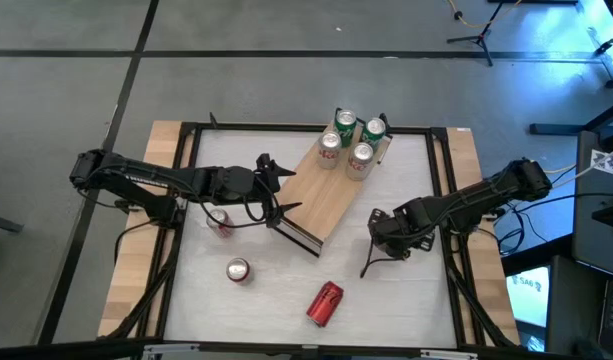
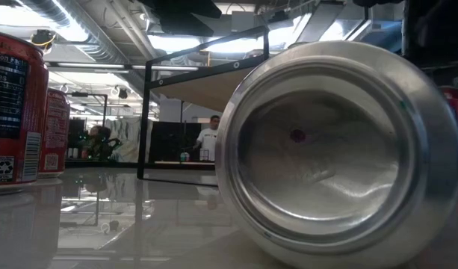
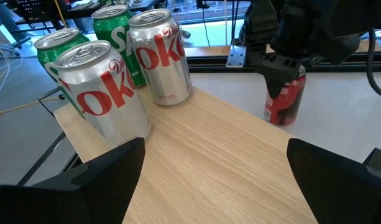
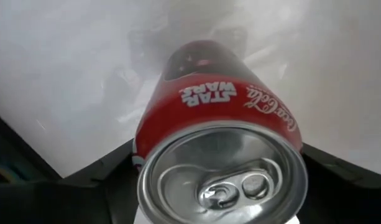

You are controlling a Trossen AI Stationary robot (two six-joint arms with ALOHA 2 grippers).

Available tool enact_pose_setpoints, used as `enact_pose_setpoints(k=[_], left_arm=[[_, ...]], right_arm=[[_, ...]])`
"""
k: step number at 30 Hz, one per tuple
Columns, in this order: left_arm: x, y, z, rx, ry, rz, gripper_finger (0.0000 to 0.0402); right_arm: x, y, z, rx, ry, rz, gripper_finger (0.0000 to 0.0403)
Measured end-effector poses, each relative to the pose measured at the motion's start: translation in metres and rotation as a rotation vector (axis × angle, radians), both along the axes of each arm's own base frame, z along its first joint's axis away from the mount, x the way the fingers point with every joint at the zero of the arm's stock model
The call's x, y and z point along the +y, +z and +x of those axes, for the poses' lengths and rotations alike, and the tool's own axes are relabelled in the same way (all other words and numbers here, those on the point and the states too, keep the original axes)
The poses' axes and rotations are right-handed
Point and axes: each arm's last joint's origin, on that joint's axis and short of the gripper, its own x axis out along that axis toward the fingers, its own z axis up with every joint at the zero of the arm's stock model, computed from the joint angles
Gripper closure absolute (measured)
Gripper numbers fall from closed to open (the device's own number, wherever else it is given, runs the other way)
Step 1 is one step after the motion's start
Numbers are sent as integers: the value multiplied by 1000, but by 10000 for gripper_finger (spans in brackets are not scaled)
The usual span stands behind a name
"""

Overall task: Place canned beverage on shelf
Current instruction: Put the right red-white soda can on the shelf

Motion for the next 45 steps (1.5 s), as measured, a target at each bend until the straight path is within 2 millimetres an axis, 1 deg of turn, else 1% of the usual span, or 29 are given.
enact_pose_setpoints(k=[4,11,25,28,31,45], left_arm=[[0,0,0,0,0,0,17],[0,0,0,0,0,-1,17],[0,0,0,1,-8,-3,17],[0,0,0,1,-8,-3,17],[0,0,0,1,-8,-3,17],[0,0,0,1,-8,-2,17]], right_arm=[[0,0,0,-10,-183,12,85],[1,0,0,-14,-539,49,101],[3,0,0,4,-1236,108,98],[3,0,0,10,-1358,115,98],[3,0,0,8,-1420,121,96],[4,0,3,-17,-1417,139,95]])
